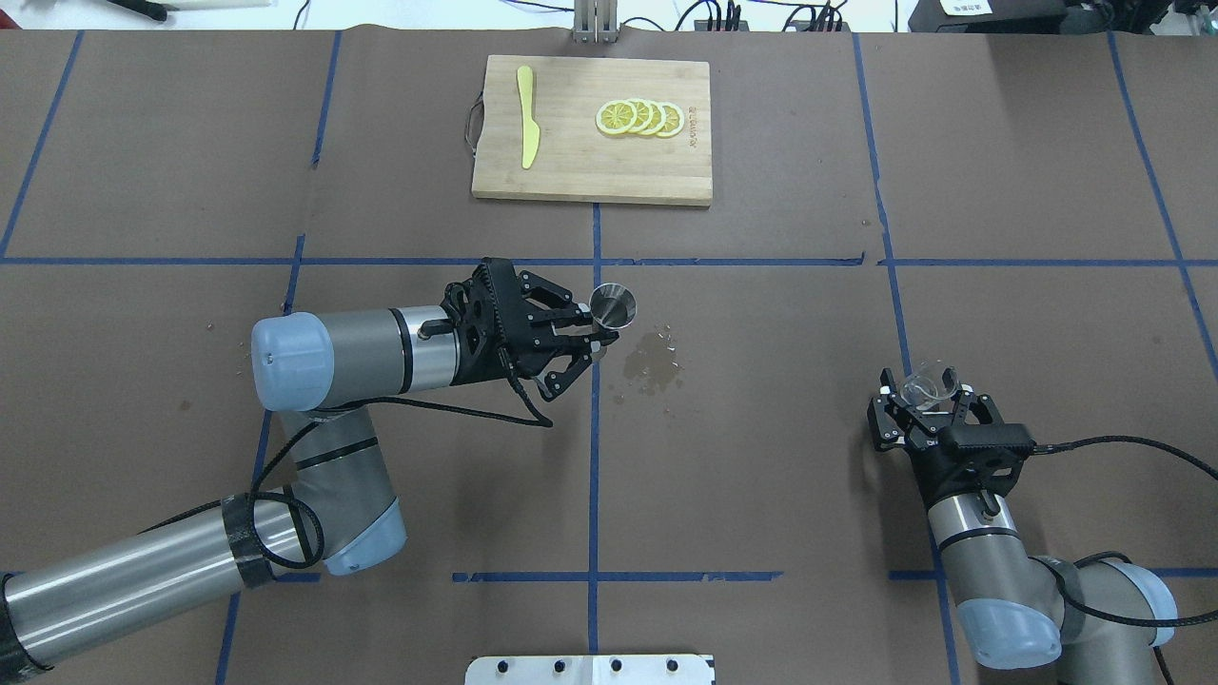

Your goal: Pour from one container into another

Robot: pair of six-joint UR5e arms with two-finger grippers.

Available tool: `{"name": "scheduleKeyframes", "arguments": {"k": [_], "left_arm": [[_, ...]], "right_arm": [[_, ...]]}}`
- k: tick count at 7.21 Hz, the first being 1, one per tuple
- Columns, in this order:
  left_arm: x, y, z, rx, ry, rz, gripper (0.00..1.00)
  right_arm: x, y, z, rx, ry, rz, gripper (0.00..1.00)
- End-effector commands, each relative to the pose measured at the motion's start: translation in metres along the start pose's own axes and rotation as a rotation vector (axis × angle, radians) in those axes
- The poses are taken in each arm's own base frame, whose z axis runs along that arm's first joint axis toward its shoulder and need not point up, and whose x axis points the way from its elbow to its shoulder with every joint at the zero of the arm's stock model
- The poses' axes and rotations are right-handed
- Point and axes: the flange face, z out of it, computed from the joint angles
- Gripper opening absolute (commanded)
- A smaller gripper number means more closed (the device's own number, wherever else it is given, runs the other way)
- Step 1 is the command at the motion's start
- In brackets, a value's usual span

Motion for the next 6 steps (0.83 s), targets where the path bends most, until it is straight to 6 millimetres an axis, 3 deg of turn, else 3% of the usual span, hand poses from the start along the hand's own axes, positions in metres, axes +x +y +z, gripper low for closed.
{"name": "scheduleKeyframes", "arguments": {"k": [1, 4, 6], "left_arm": [[0.000, -0.001, 0.000, 0.001, 0.000, 0.000, 0.00], [0.000, -0.001, 0.000, 0.004, 0.000, -0.003, 0.00], [0.000, -0.002, 0.000, 0.002, 0.000, -0.003, 0.00]], "right_arm": [[-0.003, -0.002, -0.001, -0.001, -0.003, 0.007, 1.00], [-0.003, -0.006, -0.001, 0.006, -0.009, 0.026, 1.00], [0.010, -0.010, -0.001, 0.031, -0.009, 0.039, 1.00]]}}
